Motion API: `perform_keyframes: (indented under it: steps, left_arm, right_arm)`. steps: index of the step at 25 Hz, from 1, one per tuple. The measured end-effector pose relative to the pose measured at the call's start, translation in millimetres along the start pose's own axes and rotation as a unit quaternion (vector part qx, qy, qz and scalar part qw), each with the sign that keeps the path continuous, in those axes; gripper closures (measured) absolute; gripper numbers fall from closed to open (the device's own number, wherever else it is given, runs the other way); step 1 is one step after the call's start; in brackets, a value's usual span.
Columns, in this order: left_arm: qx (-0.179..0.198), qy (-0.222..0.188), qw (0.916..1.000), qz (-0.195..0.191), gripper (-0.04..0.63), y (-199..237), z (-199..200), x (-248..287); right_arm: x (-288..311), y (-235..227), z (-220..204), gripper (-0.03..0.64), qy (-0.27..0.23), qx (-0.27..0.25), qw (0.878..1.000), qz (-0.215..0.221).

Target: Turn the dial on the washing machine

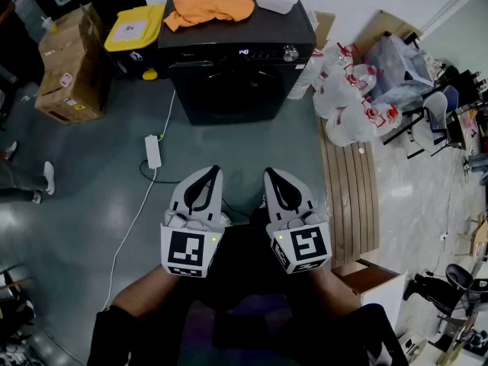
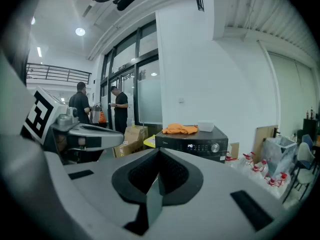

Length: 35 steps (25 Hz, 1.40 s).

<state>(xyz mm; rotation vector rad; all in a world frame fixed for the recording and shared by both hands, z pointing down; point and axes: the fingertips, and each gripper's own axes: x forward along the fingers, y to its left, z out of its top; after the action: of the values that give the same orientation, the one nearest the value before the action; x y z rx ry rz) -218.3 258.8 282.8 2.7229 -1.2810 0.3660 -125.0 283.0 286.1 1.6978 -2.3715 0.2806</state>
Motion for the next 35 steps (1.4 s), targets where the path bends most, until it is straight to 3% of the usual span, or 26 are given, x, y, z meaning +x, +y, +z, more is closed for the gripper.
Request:
perform_keyframes:
  steps: [20,27,35]
  left_arm:
    - [-0.013,-0.001,0.9999,-0.002,0.581,4.9,7.5,29.0]
    - [-0.013,-0.007,0.9995,0.026,0.581,11.7,21.5,72.3]
    - [-0.012,0.007,0.9982,0.058,0.581,16.5,46.5,151.5]
  right_arm:
    - [17.3,-31.2,2.8,0.603,0.008,0.009,1.000,-0.016]
    - [50.5,-64.3,10.8,0.603,0.006,-0.003,1.000,0.014]
    - [107.5,-134.7,24.4,0.603,0.014,-0.023,0.999,0.045]
